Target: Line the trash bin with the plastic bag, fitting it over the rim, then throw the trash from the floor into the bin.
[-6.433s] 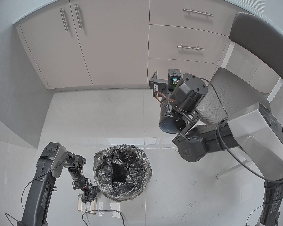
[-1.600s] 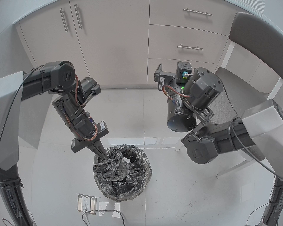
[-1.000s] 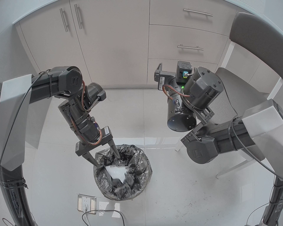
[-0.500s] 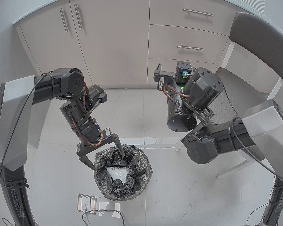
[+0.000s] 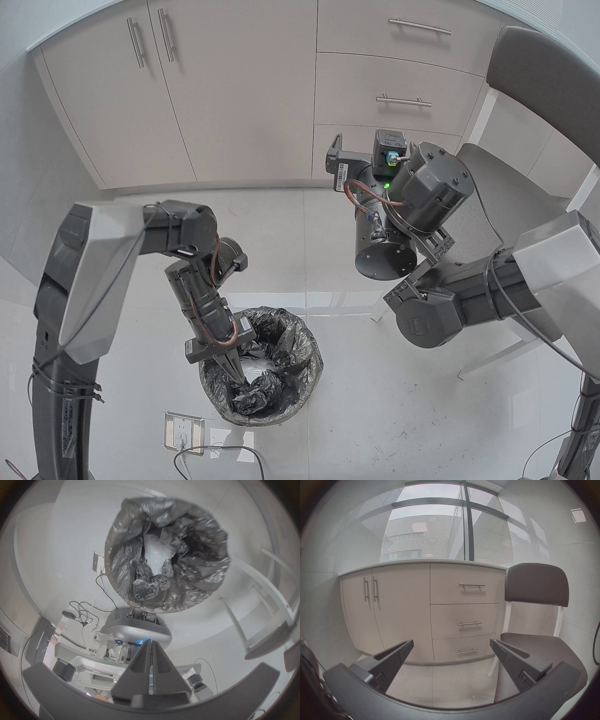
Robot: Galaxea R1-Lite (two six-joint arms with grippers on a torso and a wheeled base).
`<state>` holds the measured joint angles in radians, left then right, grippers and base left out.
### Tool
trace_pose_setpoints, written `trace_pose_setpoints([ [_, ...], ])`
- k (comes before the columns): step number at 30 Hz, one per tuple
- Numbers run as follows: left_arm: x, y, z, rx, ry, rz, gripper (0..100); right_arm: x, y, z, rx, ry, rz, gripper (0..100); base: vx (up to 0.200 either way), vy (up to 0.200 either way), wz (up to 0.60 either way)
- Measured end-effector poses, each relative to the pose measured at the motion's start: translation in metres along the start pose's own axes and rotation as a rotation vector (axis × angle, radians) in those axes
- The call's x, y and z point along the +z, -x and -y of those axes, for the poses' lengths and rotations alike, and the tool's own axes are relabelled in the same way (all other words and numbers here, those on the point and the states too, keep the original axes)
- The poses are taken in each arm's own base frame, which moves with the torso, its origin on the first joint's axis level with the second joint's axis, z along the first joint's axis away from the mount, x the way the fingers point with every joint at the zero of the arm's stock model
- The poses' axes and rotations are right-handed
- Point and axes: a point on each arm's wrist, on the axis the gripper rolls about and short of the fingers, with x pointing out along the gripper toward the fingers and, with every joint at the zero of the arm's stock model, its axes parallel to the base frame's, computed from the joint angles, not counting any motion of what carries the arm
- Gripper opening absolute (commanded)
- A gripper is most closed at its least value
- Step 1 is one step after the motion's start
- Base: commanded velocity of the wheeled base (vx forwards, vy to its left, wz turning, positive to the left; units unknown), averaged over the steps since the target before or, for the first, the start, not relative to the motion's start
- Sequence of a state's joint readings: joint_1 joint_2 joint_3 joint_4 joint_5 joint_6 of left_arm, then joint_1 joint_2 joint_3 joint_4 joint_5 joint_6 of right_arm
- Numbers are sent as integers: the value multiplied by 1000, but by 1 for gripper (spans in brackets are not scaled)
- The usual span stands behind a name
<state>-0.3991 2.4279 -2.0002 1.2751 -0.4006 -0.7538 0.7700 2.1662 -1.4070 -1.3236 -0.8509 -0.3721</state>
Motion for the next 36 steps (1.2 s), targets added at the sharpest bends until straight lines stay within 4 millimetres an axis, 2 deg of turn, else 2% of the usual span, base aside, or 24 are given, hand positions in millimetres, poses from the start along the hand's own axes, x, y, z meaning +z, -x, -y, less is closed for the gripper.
trace_pose_setpoints([
  [6, 28, -55, 7, 37, 0, -34, 0, -1, -1, 1, -2, 3, -1, 100, 0, 0, 0],
  [12, 61, -105, 18, -8, -51, 68, 0, -3, -3, 2, -6, 7, -2, 100, 0, 0, 0],
  [21, 89, -141, 25, 25, -112, 292, 0, -6, -4, 2, -9, 12, -5, 100, 0, 0, 0],
  [30, 101, -168, 33, 112, -288, 460, 0, -8, -4, 2, -8, 15, -7, 100, 0, 0, 0],
  [36, 96, -185, 35, 146, -311, 448, 0, -8, -5, 3, -11, 16, -8, 100, 0, 0, 0],
])
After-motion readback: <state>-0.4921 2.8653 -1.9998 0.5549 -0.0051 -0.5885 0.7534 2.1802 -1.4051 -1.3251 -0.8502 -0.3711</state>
